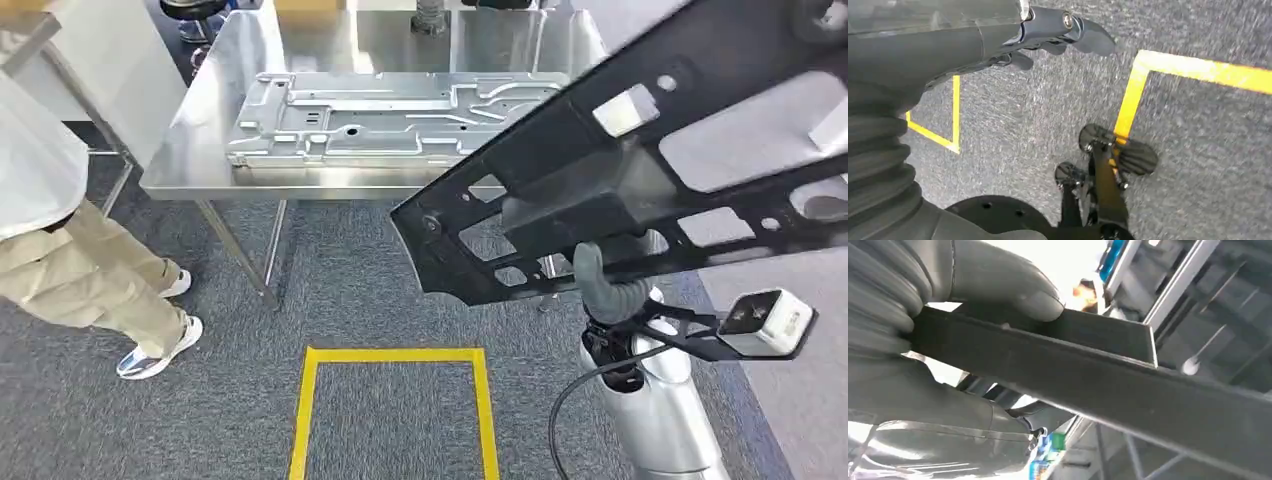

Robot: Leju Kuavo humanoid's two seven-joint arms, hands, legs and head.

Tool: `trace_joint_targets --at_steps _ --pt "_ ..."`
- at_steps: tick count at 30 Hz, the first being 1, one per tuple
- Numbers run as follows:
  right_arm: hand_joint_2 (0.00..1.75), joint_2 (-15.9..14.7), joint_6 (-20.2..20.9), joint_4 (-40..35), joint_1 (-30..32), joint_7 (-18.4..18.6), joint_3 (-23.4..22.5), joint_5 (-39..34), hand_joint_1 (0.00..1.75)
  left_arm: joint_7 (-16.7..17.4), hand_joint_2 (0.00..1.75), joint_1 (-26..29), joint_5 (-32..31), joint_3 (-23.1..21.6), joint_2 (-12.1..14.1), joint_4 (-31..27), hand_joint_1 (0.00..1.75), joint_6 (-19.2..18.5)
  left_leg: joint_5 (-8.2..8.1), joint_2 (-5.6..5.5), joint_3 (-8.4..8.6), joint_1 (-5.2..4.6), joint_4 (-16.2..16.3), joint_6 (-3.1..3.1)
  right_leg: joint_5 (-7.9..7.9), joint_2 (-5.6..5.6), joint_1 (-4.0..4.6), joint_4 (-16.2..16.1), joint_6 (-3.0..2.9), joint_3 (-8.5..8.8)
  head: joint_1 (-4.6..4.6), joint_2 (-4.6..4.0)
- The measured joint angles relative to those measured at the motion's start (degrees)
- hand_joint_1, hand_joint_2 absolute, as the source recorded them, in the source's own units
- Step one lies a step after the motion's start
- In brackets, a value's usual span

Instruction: Take the parts from the cabinet and place them on the table.

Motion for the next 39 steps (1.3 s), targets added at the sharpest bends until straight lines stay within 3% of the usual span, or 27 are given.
trace_joint_targets --at_steps 1,2,4,6,7,9,11,12,13,14,16,18,21,22,23,24,26,27,28,30,32,33,34,36,37,38,39 --pt "1.75 0.0 -0.1 0.0 -0.1 0.0 0.0 0.0 1.75 0.0 1.75 -0.2 0.0 0.0 0.0 0.0 0.00 0.0 -0.12 0.10 0.68 0.21 -0.3 0.35 -0.40 -0.09 -0.08 0.1 0.33 0.01 0.00 -0.02" --pt "1.75 0.0 -0.2 0.0 -0.2 0.0 0.0 0.0 1.75 0.0 1.75 -0.2 0.0 0.1 0.0 0.0 0.00 0.0 -0.19 0.21 1.22 0.33 -0.6 0.53 -0.67 -1.64 -0.12 1.8 0.57 -0.54 0.09 0.00" --pt "1.75 0.1 -0.3 0.0 -1.0 0.0 0.1 0.4 1.75 -0.1 1.75 -0.4 0.0 0.2 0.0 0.0 0.00 0.0 -0.90 0.51 1.80 0.33 -0.7 1.04 -2.76 -3.11 -0.18 9.4 1.13 -5.33 0.46 0.00" --pt "1.75 0.1 -0.8 0.1 -0.9 0.1 0.2 0.8 1.75 -0.1 1.75 -0.4 0.0 0.4 0.0 0.0 0.00 0.0 -1.90 0.63 2.79 0.31 -0.7 1.10 -5.65 -3.31 -0.37 16.9 1.51 -10.78 0.50 0.00" --pt "1.75 0.1 -1.0 0.1 -0.9 0.1 0.2 1.0 1.75 -0.1 1.75 -0.4 0.0 0.5 0.0 0.0 0.00 0.0 -2.48 0.63 3.51 0.31 -0.7 1.05 -5.63 -3.33 -0.47 17.9 1.46 -12.36 0.50 0.00" --pt "1.75 0.1 -1.1 0.1 -0.9 0.1 0.2 1.1 1.75 0.0 1.75 -0.2 0.0 0.7 0.0 0.0 0.00 0.0 -3.87 0.63 5.43 0.31 -0.7 0.83 -1.58 -3.41 -0.47 12.6 1.18 -11.89 0.50 0.00" --pt "1.75 0.1 -1.1 0.1 -1.0 0.1 0.2 1.1 1.75 0.0 1.75 -0.2 0.0 0.8 0.0 0.0 0.00 0.0 -5.25 0.68 7.23 0.29 -0.8 0.54 5.72 -3.85 -0.14 3.3 0.31 -9.53 0.53 0.00" --pt "1.75 0.1 -1.1 0.2 -0.9 0.1 0.2 1.2 1.75 0.0 1.75 -0.1 0.0 0.9 -0.2 0.0 0.00 0.0 -5.89 0.74 7.95 0.16 -0.6 0.26 7.22 -4.23 0.24 1.6 -0.01 -9.64 0.44 -0.02" --pt "1.75 0.2 -1.1 0.3 -1.0 0.1 0.3 1.3 1.75 0.0 1.75 -0.3 0.0 1.0 -0.1 0.0 0.00 0.0 -6.30 0.66 7.88 0.09 -0.8 -0.19 5.71 -4.26 0.48 1.4 -0.12 -9.38 0.57 -0.02" --pt "1.75 0.3 -1.1 0.3 -1.0 0.2 0.4 1.4 1.75 0.0 1.75 -0.4 0.0 1.0 -0.1 0.0 0.00 0.0 -6.61 0.73 8.12 0.08 -1.3 -0.62 6.42 -4.18 0.55 1.4 -0.46 -9.26 0.46 0.00" --pt "1.75 0.3 -1.1 0.3 -1.1 0.2 0.4 1.5 1.75 0.1 1.75 -0.4 0.1 1.0 -0.1 0.0 0.00 0.1 -6.40 0.89 9.18 -0.01 -1.1 -1.29 5.86 -3.78 0.28 0.9 -1.12 -8.17 0.44 0.00" --pt "1.75 0.7 -1.1 0.3 -1.3 0.2 0.4 1.5 1.75 0.0 1.75 -0.6 0.1 1.1 0.0 0.0 0.00 0.1 -7.19 0.90 7.34 0.18 3.4 -1.57 5.18 -3.72 0.05 0.1 -1.89 -6.52 0.31 0.00" --pt "1.75 0.9 -1.1 0.4 -1.4 0.5 0.4 1.6 1.75 -0.1 1.75 -0.6 0.1 1.3 0.0 0.0 0.00 0.1 -12.28 0.89 -0.85 0.34 15.1 -2.22 3.64 -3.55 0.17 0.1 -2.23 -5.09 0.28 0.00" --pt "1.75 0.9 -1.2 0.4 -1.4 0.9 0.4 1.6 1.75 -0.2 1.75 -0.4 0.1 1.4 0.0 0.0 0.00 0.2 -13.00 0.89 -2.62 0.34 16.5 -2.28 3.11 -3.38 0.18 0.1 -2.20 -4.44 0.24 0.00" --pt "1.75 0.9 -1.4 0.5 -1.4 1.2 0.4 1.8 1.75 -0.2 1.75 -0.3 0.0 1.5 0.0 0.0 0.00 0.2 -12.27 0.89 -3.30 0.35 15.7 -2.25 2.52 -3.21 0.18 0.2 -2.16 -3.64 0.28 0.00" --pt "1.75 0.9 -1.8 0.5 -1.4 1.7 0.4 2.3 1.75 -0.2 1.75 -0.2 0.0 1.5 0.0 0.0 0.00 0.2 -10.02 0.89 -3.03 0.35 12.7 -2.09 1.83 -3.11 0.20 0.2 -2.10 -2.67 0.26 -0.02" --pt "1.75 0.9 -2.4 0.4 -1.4 2.1 0.4 3.3 1.75 -0.3 1.75 -0.1 0.0 1.7 0.1 0.0 0.00 0.2 -1.84 0.86 -1.14 0.28 3.4 -1.47 0.33 -3.06 0.29 0.1 -1.88 -0.54 0.26 -0.02" --pt "1.75 0.9 -2.8 0.4 -1.4 2.4 0.4 3.9 1.75 -0.3 1.75 0.2 0.0 1.9 0.1 0.0 0.00 0.2 1.87 0.75 -1.20 0.06 0.8 -1.04 -0.23 -3.05 0.34 0.2 -1.66 -0.01 0.33 -0.02" --pt "1.75 0.9 -3.4 0.3 -1.2 3.1 0.5 5.0 1.75 -0.3 1.75 0.1 0.0 2.0 0.1 0.0 0.00 0.3 0.02 0.88 -1.07 -0.18 0.4 -1.00 -0.54 -2.75 0.43 0.1 -1.28 0.11 0.33 0.00" --pt "1.75 0.9 -4.6 -0.2 -1.1 5.1 0.6 7.0 1.75 -0.2 1.75 0.1 0.1 2.4 0.2 0.0 0.00 0.6 0.55 0.89 -0.57 -0.43 0.3 -0.25 -0.90 -2.67 0.34 0.3 -0.51 0.42 0.26 0.00" --pt "1.75 0.8 -5.3 -0.7 -0.9 6.4 0.7 7.7 1.75 -0.1 1.75 0.0 0.1 2.5 0.2 0.0 0.00 0.7 0.53 0.89 0.95 0.11 -0.8 0.16 -1.08 -2.89 0.34 1.0 -0.08 0.46 0.26 0.00" --pt "1.75 0.7 -5.5 -1.0 -1.0 6.6 0.7 7.8 1.75 -0.1 1.75 0.0 0.0 2.6 0.2 0.0 0.00 0.8 0.30 0.91 1.61 0.11 -1.1 0.49 -1.02 -3.23 0.24 3.6 0.21 -0.79 0.42 0.00" --pt "1.75 0.6 -5.7 -1.2 -1.0 6.8 0.7 8.1 1.75 -0.1 1.75 0.0 0.0 2.6 0.2 0.0 0.00 0.9 0.01 0.93 1.97 0.14 -1.2 0.78 -2.00 -3.26 0.08 7.7 0.50 -3.30 0.55 -0.02" --pt "1.75 0.3 -6.3 -1.5 -0.3 7.1 0.7 8.4 1.75 0.0 1.75 -0.1 -0.2 2.6 0.2 0.0 0.00 0.9 -0.89 0.89 2.79 0.14 -1.2 0.87 -5.43 -3.27 -0.32 15.6 1.24 -8.94 0.57 0.00" --pt "1.75 0.2 -6.5 -1.5 0.1 7.3 0.7 8.6 1.75 0.1 1.75 -0.1 -0.4 2.6 0.1 0.0 0.00 1.0 -1.39 0.87 3.35 0.14 -1.2 0.84 -6.40 -3.28 -0.47 17.7 1.42 -11.00 0.57 0.00" --pt "1.75 0.0 -6.6 -1.7 0.6 7.3 0.7 8.8 1.75 0.2 1.75 0.0 -0.5 2.6 0.1 0.0 0.00 1.0 -1.95 0.82 4.06 0.16 -1.2 0.78 -5.84 -3.33 -0.60 17.5 1.60 -12.00 0.59 0.00" --pt "1.75 -0.1 -6.6 -1.9 0.8 7.3 0.7 8.9 1.75 0.4 1.75 0.1 -0.5 2.6 0.1 0.0 0.00 1.0 -2.57 0.79 4.90 0.18 -1.2 0.68 -3.54 -3.42 -0.70 14.8 1.60 -11.78 0.59 0.00"
